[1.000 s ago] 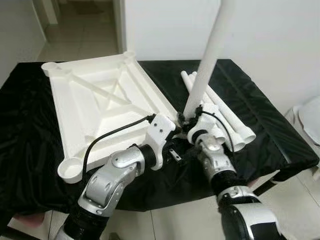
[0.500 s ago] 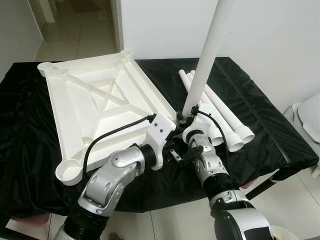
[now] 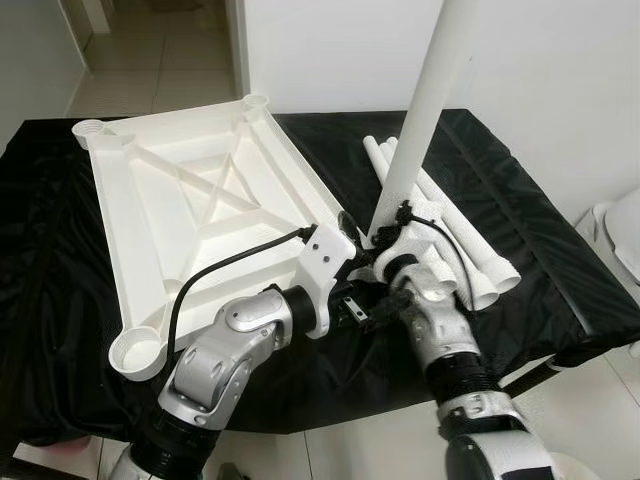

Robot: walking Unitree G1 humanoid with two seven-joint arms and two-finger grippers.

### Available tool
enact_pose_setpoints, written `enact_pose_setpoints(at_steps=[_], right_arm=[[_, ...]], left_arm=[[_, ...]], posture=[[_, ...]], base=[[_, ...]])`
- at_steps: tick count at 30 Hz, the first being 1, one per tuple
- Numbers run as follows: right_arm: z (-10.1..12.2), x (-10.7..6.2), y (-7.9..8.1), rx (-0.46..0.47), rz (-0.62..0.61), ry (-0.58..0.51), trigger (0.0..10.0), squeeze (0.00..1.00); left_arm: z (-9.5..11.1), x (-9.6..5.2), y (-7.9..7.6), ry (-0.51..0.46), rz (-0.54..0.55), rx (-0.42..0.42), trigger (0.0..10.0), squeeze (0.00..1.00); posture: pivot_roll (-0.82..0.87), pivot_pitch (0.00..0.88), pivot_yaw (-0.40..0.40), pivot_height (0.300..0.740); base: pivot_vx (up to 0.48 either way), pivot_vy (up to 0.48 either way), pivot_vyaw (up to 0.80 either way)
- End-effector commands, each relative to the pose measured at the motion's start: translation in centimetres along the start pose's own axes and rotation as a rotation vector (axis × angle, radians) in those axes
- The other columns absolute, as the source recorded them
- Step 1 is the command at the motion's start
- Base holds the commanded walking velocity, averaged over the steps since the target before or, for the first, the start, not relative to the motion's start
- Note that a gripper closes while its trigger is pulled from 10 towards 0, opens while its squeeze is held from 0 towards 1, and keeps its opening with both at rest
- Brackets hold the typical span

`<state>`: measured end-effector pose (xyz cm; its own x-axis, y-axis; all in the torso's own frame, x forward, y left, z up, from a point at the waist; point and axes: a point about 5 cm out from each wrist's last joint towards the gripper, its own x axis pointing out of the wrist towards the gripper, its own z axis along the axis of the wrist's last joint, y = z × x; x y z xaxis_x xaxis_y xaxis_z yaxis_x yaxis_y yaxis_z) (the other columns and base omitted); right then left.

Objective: Building children table

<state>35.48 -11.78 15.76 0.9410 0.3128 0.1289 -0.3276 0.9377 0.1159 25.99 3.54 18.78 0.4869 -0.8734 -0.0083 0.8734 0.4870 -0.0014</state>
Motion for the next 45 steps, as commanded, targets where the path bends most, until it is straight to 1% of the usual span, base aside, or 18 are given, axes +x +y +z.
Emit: enact_pose_setpoints(at_steps=[1,4,5,6,8,10,11,13,18,20,21,24,27,31,32,33,36,45], right_arm=[[-0.1,-0.4,-0.8,-0.023,0.027,0.018,10.0,1.0],[0.0,-0.5,-1.3,-0.051,0.036,0.026,10.0,1.0],[0.1,-0.7,-1.9,-0.072,0.062,0.04,10.0,0.0],[-0.1,-1.0,-2.7,-0.092,0.107,0.065,10.0,0.0],[-0.1,-1.0,-2.7,-0.092,0.107,0.065,10.0,0.0],[-0.4,-1.4,-3.7,-0.111,0.182,0.112,10.0,0.0],[-0.4,-1.4,-3.7,-0.111,0.182,0.112,10.0,0.0],[-1.0,-1.7,-4.5,-0.148,0.257,0.163,10.0,0.0],[-1.1,-1.3,-4.9,-0.206,0.346,0.198,10.0,0.0],[-1.1,-1.3,-4.9,-0.206,0.346,0.198,10.0,0.0],[-0.8,-0.8,-5.0,-0.234,0.356,0.196,10.0,0.0],[-0.4,-0.2,-5.0,-0.26,0.337,0.185,10.0,0.0],[-0.2,0.1,-5.0,-0.265,0.338,0.182,10.0,0.0],[-0.3,0.8,-4.7,-0.272,0.355,0.225,10.0,0.0],[-0.4,0.8,-4.6,-0.275,0.361,0.237,8.8,0.0],[-0.8,0.8,-4.6,-0.274,0.374,0.268,0.0,0.0],[-1.7,0.5,-4.6,-0.266,0.392,0.344,0.0,0.0],[-2.4,-0.1,-5.2,-0.235,0.389,0.362,0.0,0.0]], left_arm=[[-0.3,-0.1,-0.1,0.016,0.002,0.0,10.0,0.0],[-0.3,-0.1,-0.1,0.017,0.001,0.0,10.0,0.0],[-0.3,-0.2,-0.1,0.02,0.0,0.0,10.0,0.0],[-0.5,-0.4,0.0,0.028,-0.001,0.0,10.0,0.0],[-0.5,-0.4,0.0,0.028,-0.001,0.0,10.0,0.0],[-0.9,-0.8,0.2,0.047,0.001,0.004,10.0,0.0],[-0.9,-0.8,0.2,0.047,0.001,0.004,10.0,0.0],[-1.4,-1.5,0.5,0.077,0.004,0.015,10.0,0.0],[-2.0,-2.3,0.8,0.112,0.002,0.031,10.0,0.0],[-2.0,-2.3,0.8,0.112,0.002,0.031,10.0,0.0],[-2.0,-2.4,0.8,0.117,0.0,0.036,10.0,0.0],[-1.9,-2.4,0.8,0.117,0.002,0.037,10.0,0.0],[-1.9,-2.4,0.8,0.114,0.004,0.037,10.0,0.0],[-1.7,-2.3,0.6,0.108,0.01,0.035,10.0,0.0],[-1.7,-2.3,0.6,0.106,0.01,0.032,10.0,0.0],[-1.7,-2.4,0.5,0.105,0.011,0.03,10.0,0.0],[-1.7,-2.5,0.5,0.105,0.017,0.032,10.0,0.0],[-1.7,-2.5,0.5,0.101,0.026,0.03,10.0,0.0]], posture=[[-0.03,0.033,-0.024,0.74],[-0.03,0.033,-0.023,0.74],[-0.04,0.033,-0.022,0.74],[-0.04,0.034,-0.02,0.74],[-0.04,0.034,-0.02,0.74],[-0.04,0.033,-0.018,0.74],[-0.04,0.033,-0.018,0.74],[-0.04,0.032,-0.019,0.74],[-0.03,0.028,-0.016,0.74],[-0.03,0.028,-0.016,0.74],[-0.02,0.025,-0.015,0.74],[-0.02,0.023,-0.016,0.74],[-0.01,0.02,-0.016,0.74],[0.0,0.017,-0.017,0.74],[0.0,0.017,-0.019,0.74],[0.01,0.017,-0.022,0.74],[0.01,0.017,-0.026,0.74],[0.01,0.018,-0.026,0.74]], base=[[0.0,0.0,0.0],[0.0,0.0,0.0],[0.0,0.0,0.0],[0.0,0.0,0.0],[0.0,0.0,0.0],[0.0,0.0,0.0],[0.0,0.0,0.0],[0.0,0.0,0.0],[0.0,0.0,0.0],[0.0,0.0,0.0],[0.0,0.0,0.0],[0.0,0.0,0.0],[0.0,0.0,0.0],[0.0,0.0,0.0],[0.0,0.0,0.0],[0.0,0.0,0.0],[0.0,0.0,0.0],[0.0,0.0,0.0]])
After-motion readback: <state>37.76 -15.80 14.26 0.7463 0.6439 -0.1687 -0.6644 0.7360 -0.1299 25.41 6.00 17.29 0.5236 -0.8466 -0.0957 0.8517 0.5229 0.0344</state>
